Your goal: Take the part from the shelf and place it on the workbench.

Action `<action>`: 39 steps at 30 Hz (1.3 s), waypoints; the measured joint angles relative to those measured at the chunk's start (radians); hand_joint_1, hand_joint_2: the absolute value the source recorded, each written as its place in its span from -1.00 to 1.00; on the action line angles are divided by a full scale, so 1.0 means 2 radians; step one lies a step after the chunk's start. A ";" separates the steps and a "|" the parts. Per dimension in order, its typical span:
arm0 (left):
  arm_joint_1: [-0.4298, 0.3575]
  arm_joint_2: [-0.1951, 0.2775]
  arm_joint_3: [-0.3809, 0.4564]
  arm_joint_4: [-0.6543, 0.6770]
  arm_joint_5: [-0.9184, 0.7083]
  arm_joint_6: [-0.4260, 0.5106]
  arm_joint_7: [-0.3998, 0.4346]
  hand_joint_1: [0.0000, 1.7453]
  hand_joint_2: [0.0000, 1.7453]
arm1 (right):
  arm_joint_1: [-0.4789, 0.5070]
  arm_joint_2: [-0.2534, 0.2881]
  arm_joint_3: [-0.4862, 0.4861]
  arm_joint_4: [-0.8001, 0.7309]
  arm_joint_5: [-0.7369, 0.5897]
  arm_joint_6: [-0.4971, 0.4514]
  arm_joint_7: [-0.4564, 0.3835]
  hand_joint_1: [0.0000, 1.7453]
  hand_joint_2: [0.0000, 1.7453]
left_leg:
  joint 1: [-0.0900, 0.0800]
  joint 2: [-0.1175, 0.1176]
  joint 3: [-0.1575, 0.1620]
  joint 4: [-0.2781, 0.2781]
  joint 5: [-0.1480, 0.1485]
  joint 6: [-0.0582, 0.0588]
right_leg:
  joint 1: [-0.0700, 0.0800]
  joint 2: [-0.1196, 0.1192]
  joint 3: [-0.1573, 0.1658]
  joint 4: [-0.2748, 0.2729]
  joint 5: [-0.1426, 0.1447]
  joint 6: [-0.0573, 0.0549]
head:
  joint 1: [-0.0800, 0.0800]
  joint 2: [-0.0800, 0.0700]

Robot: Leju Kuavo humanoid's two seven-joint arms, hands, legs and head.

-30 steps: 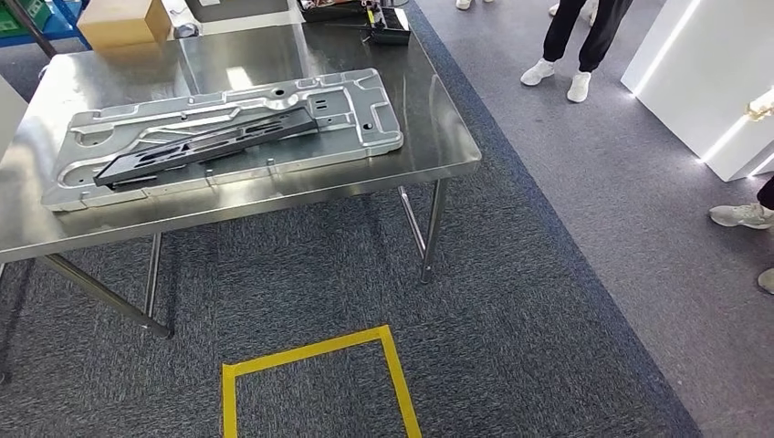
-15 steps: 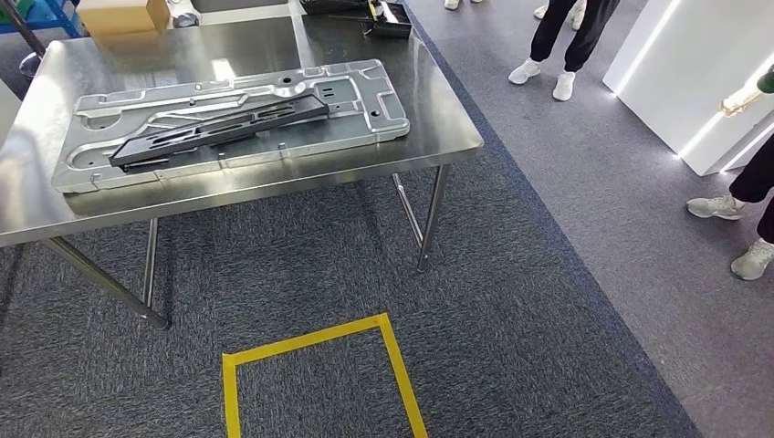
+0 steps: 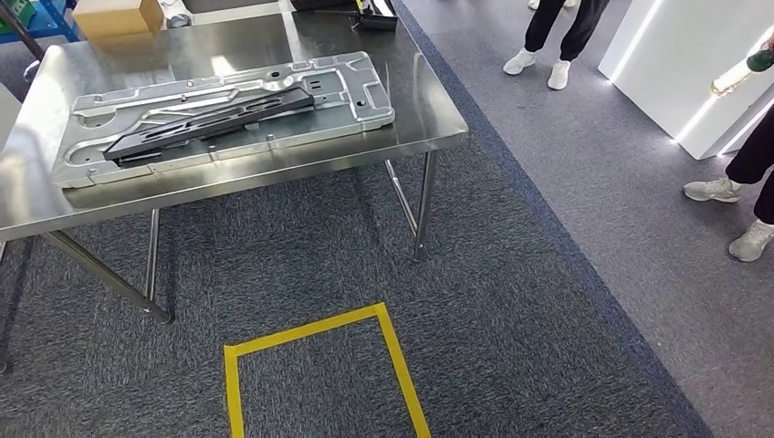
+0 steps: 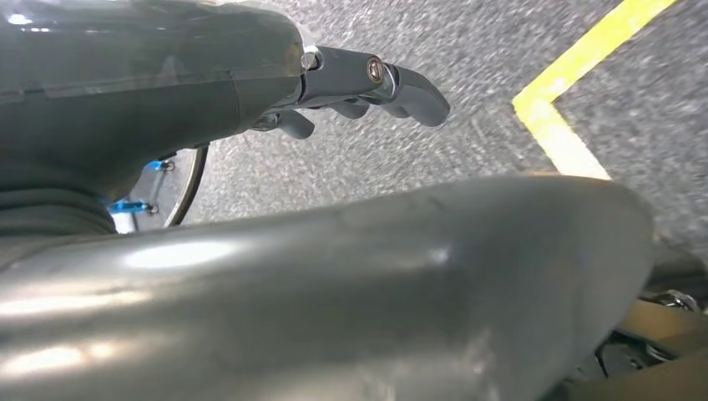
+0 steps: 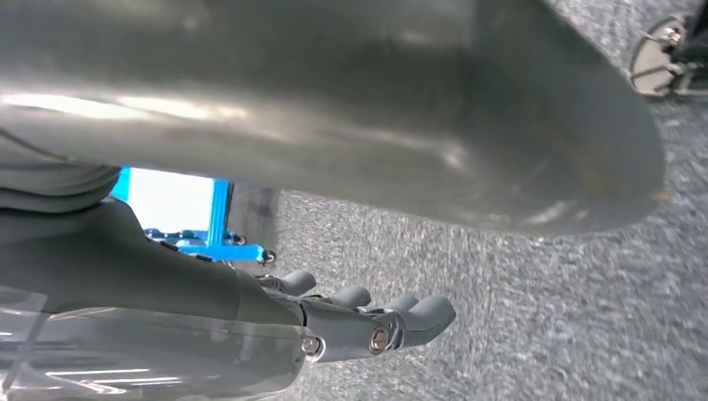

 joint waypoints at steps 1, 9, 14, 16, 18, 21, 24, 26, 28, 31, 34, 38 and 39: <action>0.000 0.000 0.000 0.000 0.000 0.000 0.001 -1.00 -1.00 | 0.000 0.000 0.001 0.000 0.003 0.001 -0.001 -1.00 -1.00 | 0.002 0.001 0.017 -0.024 0.012 -0.002 | -0.001 -0.002 -0.004 0.003 0.001 0.001 | 0.000 0.000; -0.005 0.001 0.000 0.000 -0.001 -0.001 0.002 -1.00 -1.00 | 0.000 0.001 0.007 0.000 0.012 0.005 -0.006 -1.00 -1.00 | -0.001 0.001 0.073 -0.140 0.054 0.021 | -0.004 -0.011 -0.018 0.022 0.000 0.025 | 0.000 0.000; -0.006 0.001 0.000 0.000 -0.006 -0.004 0.002 -1.00 -1.00 | 0.000 0.001 0.006 0.000 0.011 0.005 -0.008 -1.00 -1.00 | -0.002 -0.011 0.052 -0.140 0.074 0.031 | -0.005 0.004 -0.063 0.150 -0.084 0.028 | 0.000 0.000; -0.005 0.001 0.000 0.000 -0.006 -0.004 0.002 -1.00 -1.00 | 0.001 0.001 0.006 0.000 0.012 0.005 -0.009 -1.00 -1.00 | -0.005 -0.020 0.044 -0.140 0.080 0.030 | -0.005 0.007 -0.044 0.134 -0.073 0.025 | 0.000 0.000; -0.006 0.001 0.000 0.000 -0.008 -0.004 0.002 -1.00 -1.00 | 0.001 0.001 0.006 0.000 0.012 0.005 -0.009 -1.00 -1.00 | -0.006 -0.030 0.039 -0.139 0.085 0.027 | -0.002 0.023 0.002 0.061 -0.048 0.016 | 0.000 0.000; -0.007 0.000 0.000 0.000 -0.010 -0.005 0.002 -1.00 -1.00 | 0.000 0.000 0.006 0.000 0.011 0.005 -0.009 -1.00 -1.00 | -0.005 -0.043 0.032 -0.138 0.093 0.019 | 0.001 0.038 0.033 0.003 -0.033 0.010 | 0.000 0.000; -0.007 0.000 0.000 0.000 -0.011 -0.006 0.003 -1.00 -1.00 | -0.001 0.001 0.006 0.000 0.011 0.005 -0.009 -1.00 -1.00 | -0.004 -0.045 0.026 -0.134 0.094 0.010 | 0.001 0.023 0.030 -0.002 -0.023 0.004 | 0.000 0.000; -0.007 0.000 0.000 0.000 -0.012 -0.007 0.004 -1.00 -1.00 | 0.000 0.002 0.006 0.000 0.011 0.004 -0.009 -1.00 -1.00 | -0.003 -0.027 0.011 -0.100 0.066 0.006 | -0.001 0.010 0.025 -0.007 -0.015 -0.001 | 0.000 0.000; -0.008 0.000 0.000 0.000 -0.014 -0.007 0.004 -1.00 -1.00 | 0.001 0.002 0.006 0.000 0.011 0.004 -0.009 -1.00 -1.00 | -0.001 -0.013 -0.015 -0.032 0.024 0.000 | 0.000 -0.003 0.015 -0.005 -0.010 -0.003 | 0.000 0.000; -0.007 0.000 0.000 0.000 -0.014 -0.007 0.004 -1.00 -1.00 | 0.002 0.002 0.006 0.000 0.010 0.003 -0.009 -1.00 -1.00 | 0.003 -0.008 -0.007 -0.006 0.012 -0.006 | 0.001 -0.020 0.000 0.001 -0.003 -0.001 | 0.000 0.000; -0.008 0.001 0.000 0.000 -0.014 -0.007 0.004 -1.00 -1.00 | 0.000 0.002 0.006 0.000 0.008 -0.004 -0.008 -1.00 -1.00 | 0.003 -0.002 0.066 -0.113 0.040 -0.003 | 0.001 -0.028 -0.012 0.010 0.001 0.005 | 0.000 0.000; -0.007 0.001 0.000 0.000 -0.015 -0.007 0.004 -1.00 -1.00 | -0.002 0.003 0.006 0.000 0.007 -0.010 -0.007 -1.00 -1.00 | -0.002 0.000 0.079 -0.144 0.048 0.011 | 0.000 -0.029 -0.017 0.014 0.008 0.017 | 0.000 0.000; -0.007 0.001 0.000 0.000 -0.015 -0.007 0.004 -1.00 -1.00 | -0.002 0.003 0.005 0.000 0.007 -0.010 -0.007 -1.00 -1.00 | -0.001 0.000 0.078 -0.145 0.052 0.015 | -0.001 -0.026 -0.018 0.016 0.007 0.021 | 0.000 0.000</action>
